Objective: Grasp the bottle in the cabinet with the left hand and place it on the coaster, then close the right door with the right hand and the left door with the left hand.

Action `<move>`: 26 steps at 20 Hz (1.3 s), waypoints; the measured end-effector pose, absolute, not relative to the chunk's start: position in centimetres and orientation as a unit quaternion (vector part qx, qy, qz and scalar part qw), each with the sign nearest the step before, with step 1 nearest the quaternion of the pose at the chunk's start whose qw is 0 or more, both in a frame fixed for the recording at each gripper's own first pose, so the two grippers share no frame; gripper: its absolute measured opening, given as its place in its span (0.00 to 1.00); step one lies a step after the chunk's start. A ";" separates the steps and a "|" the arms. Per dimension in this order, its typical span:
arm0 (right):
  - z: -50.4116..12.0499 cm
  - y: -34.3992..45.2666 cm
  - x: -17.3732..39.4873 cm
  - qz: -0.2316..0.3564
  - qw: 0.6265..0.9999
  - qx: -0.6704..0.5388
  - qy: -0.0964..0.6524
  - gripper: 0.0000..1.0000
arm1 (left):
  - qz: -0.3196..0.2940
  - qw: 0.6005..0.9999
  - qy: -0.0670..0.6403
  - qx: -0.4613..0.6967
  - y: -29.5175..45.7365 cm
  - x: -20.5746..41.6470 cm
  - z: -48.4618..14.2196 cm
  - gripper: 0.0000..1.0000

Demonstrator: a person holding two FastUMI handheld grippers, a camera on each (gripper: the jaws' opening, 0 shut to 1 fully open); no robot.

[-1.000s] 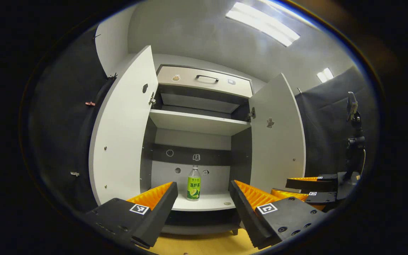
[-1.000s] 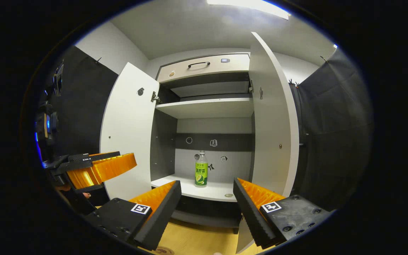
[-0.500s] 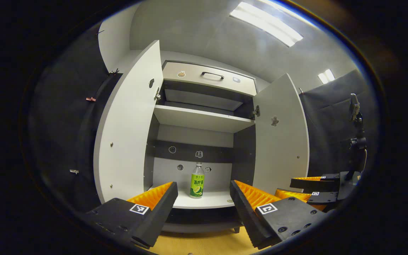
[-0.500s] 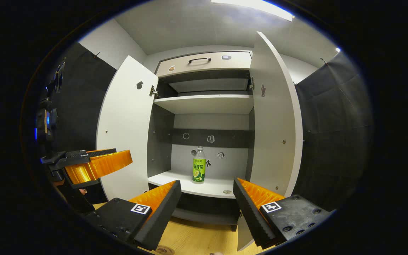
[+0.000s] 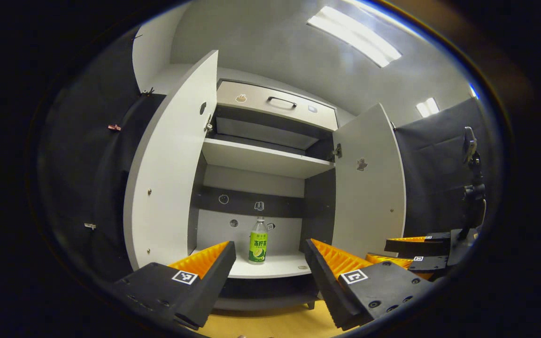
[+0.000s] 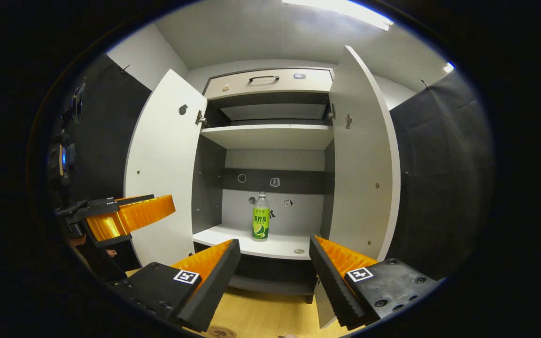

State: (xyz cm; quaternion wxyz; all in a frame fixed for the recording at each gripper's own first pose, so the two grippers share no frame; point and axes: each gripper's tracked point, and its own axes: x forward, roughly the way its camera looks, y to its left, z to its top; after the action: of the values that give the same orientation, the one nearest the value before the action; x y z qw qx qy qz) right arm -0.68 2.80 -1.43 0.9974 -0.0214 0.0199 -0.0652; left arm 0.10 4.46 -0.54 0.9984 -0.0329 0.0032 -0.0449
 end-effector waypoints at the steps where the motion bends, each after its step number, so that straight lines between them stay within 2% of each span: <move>1: -1.4 3.0 -0.8 -0.070 0.997 -0.023 0.019 0.98 | -0.046 0.998 0.003 -0.035 4.9 0.3 -0.6 0.95; 2: -1.5 3.2 -1.0 -0.074 0.997 -0.025 0.018 0.98 | -0.049 0.998 0.003 -0.033 5.1 0.4 -0.6 0.97; 3: -1.5 3.4 -1.1 -0.079 0.996 -0.027 0.019 0.98 | -0.056 0.998 0.006 -0.031 5.1 0.7 -0.8 0.95; 10: -2.9 3.2 -1.4 -0.094 0.995 -0.026 0.037 0.98 | -0.083 0.996 0.014 0.002 3.9 5.4 -2.5 0.95; 15: -3.3 1.1 0.9 -0.085 0.995 -0.026 0.038 0.98 | -0.064 0.997 0.024 0.022 3.0 14.0 -5.2 0.95; 22: -4.2 0.4 5.7 -0.034 0.999 -0.003 0.042 0.98 | -0.053 0.998 0.026 0.012 2.2 26.5 -10.8 0.96; 26: -5.2 0.7 8.1 -0.010 0.999 0.007 0.049 0.98 | -0.033 0.998 0.034 0.044 3.5 31.4 -13.4 0.96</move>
State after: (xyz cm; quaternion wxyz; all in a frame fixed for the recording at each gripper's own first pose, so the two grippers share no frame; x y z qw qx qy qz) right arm 8.08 0.69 -5.23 0.9987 0.0069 0.0489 -0.0103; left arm 31.40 3.48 -13.37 0.9979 0.0438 0.0339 -0.0325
